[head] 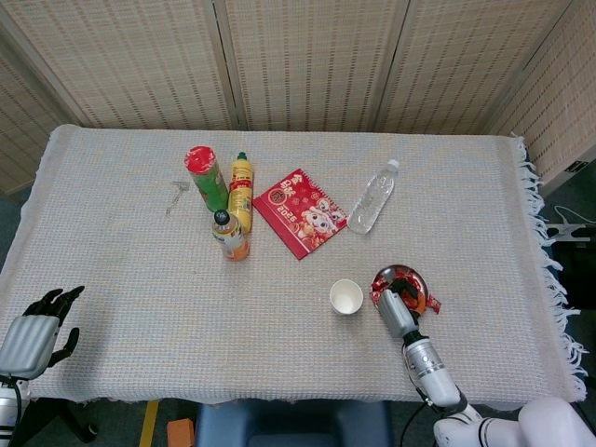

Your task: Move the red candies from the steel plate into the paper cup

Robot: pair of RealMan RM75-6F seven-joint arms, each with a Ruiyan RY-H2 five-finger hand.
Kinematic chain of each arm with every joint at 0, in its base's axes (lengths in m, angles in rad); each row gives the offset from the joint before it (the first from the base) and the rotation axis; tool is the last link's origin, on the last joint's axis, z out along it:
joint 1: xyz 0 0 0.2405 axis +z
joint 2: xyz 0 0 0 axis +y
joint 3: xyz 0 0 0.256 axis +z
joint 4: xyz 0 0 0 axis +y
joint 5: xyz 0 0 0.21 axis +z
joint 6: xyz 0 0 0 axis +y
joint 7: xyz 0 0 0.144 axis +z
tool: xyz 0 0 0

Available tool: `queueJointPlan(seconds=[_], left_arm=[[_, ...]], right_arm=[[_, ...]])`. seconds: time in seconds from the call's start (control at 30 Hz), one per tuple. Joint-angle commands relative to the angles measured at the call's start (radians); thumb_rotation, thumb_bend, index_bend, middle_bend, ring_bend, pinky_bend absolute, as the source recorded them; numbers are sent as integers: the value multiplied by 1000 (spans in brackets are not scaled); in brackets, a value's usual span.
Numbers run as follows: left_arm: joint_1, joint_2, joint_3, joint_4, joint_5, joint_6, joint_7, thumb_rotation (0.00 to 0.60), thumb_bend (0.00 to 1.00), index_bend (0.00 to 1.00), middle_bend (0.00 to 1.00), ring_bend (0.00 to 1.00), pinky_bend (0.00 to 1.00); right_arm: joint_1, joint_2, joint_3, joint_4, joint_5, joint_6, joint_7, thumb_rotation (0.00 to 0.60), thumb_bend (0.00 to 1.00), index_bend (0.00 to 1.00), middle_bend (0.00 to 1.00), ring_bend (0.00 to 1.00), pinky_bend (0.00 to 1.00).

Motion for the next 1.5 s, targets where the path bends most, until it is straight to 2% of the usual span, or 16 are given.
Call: queueJointPlan(seconds=[0.03, 0.4, 0.9, 1.5], left_arm=[[1, 0, 0, 0, 0, 2, 1, 600, 514, 100, 198, 119, 282], [4, -1, -3, -2, -4, 7, 6, 600, 553, 114, 202, 121, 284], [6, 3, -2, -4, 3, 11, -1, 600, 553, 118, 203, 123, 285], [7, -3, -4, -5, 2, 12, 12, 600, 552, 118, 200, 129, 289]], right_arm=[[-3, -1, 2, 7, -6, -5, 3, 600, 404, 903, 928, 692, 846], [-13, 10, 26, 10, -61, 13, 64, 600, 473, 998, 977, 726, 890], [-14, 35, 59, -16, -109, 19, 68, 600, 488, 1000, 983, 728, 905], [-15, 133, 143, -202, -146, 95, 105, 600, 487, 1000, 983, 728, 905]])
